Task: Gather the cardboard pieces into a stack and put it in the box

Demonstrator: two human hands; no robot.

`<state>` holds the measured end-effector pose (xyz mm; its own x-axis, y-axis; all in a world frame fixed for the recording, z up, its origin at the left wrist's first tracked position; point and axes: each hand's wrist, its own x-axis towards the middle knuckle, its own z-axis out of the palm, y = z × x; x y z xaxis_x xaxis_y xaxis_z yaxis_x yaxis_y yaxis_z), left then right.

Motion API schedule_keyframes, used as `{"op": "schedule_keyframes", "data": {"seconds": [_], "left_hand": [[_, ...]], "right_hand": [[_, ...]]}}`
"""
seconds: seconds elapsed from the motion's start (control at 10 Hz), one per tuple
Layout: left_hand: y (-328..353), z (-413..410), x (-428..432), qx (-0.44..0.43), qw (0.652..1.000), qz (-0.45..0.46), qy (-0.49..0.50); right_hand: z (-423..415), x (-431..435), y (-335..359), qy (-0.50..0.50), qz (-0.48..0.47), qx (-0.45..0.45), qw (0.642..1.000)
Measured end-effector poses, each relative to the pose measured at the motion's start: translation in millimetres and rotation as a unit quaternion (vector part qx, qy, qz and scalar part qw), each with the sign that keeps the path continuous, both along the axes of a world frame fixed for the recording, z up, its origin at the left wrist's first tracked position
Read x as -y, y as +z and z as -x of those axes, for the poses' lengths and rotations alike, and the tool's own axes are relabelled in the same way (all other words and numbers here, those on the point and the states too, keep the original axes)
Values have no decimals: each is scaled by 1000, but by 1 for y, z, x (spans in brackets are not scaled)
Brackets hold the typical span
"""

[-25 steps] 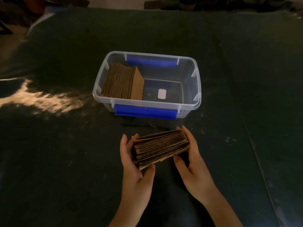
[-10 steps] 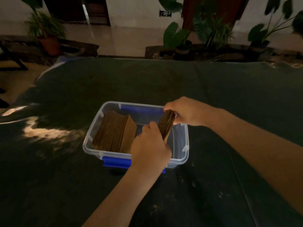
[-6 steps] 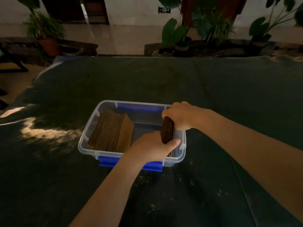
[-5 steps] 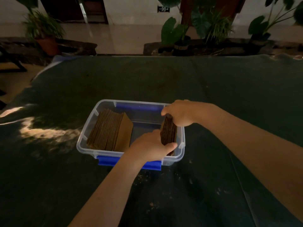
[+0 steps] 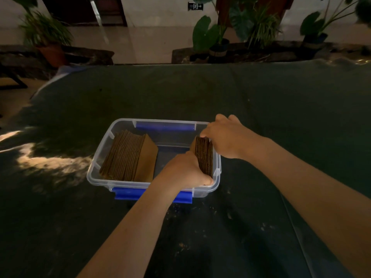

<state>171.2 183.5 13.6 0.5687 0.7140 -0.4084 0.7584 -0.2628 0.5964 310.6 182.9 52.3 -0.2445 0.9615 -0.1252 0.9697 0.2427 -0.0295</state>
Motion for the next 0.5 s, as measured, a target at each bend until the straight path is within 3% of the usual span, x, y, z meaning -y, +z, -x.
{"op": "schedule_keyframes", "data": {"seconds": [0.3,0.5], "left_hand": [[-1,8,5,-24,998,-51,-4],[6,12,15,-32,996,-78,22]], "right_hand": [[-3,4,-6,1,-32,-55,998],[-8,28,2,-20,-30,-182,983]]}}
